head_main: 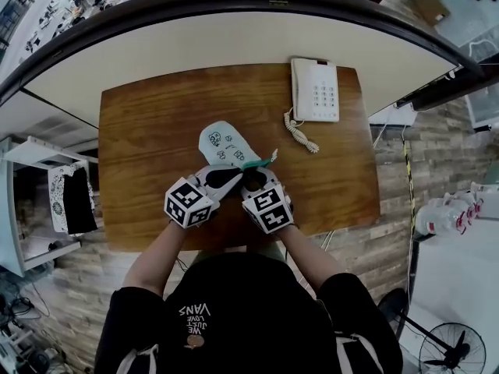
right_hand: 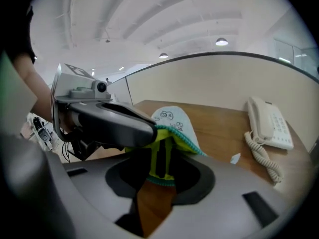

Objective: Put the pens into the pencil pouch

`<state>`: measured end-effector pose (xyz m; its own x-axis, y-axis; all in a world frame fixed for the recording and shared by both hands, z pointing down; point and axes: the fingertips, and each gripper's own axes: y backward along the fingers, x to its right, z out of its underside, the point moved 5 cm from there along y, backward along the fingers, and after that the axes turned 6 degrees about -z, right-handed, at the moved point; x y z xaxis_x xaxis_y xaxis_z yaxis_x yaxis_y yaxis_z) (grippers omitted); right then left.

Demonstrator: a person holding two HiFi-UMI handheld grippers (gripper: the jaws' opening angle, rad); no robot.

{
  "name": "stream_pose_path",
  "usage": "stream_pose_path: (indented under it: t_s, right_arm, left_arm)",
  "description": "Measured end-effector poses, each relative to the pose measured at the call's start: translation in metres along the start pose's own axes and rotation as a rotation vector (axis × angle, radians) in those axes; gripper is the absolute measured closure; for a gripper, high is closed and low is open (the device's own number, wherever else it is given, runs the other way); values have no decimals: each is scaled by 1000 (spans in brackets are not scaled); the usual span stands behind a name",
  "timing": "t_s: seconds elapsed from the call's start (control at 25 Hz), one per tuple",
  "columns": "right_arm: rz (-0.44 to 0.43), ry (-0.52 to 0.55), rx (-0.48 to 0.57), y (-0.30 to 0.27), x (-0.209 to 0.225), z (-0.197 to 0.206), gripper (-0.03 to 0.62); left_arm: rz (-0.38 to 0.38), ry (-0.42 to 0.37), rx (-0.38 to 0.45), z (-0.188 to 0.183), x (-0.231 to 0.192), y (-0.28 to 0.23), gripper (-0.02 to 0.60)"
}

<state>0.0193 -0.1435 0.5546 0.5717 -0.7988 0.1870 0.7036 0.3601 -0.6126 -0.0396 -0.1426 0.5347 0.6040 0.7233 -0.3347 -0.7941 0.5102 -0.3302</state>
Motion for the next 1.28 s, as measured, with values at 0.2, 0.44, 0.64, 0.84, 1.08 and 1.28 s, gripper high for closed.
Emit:
stream_pose_path:
  t_s: [0.2,0.44,0.64,0.84,1.08,1.28]
  right_arm:
    - [5,-36,10,7,-2,3,487]
    - [81,-85,35,30,-2,12,487]
    - [157,-143,69,48,-6,18,487]
    - [237,-199,107,62,-18,23,487]
    - [331,-241,165,73,-42,24,487]
    - [409,-264,215,81,-64,23,488]
  left_arm:
    - [-42,4,-25,8,-11,-2,551]
    - [-86,-82,-106,20,-17,-3,549]
    - [-99,-121,-132,25,-18,0,549]
    - [-107,-125,-155,33,-20,7,549]
    - [-120,-114,-146,40,-23,29,510]
    - [-110,-113,-97,35,-22,52,480]
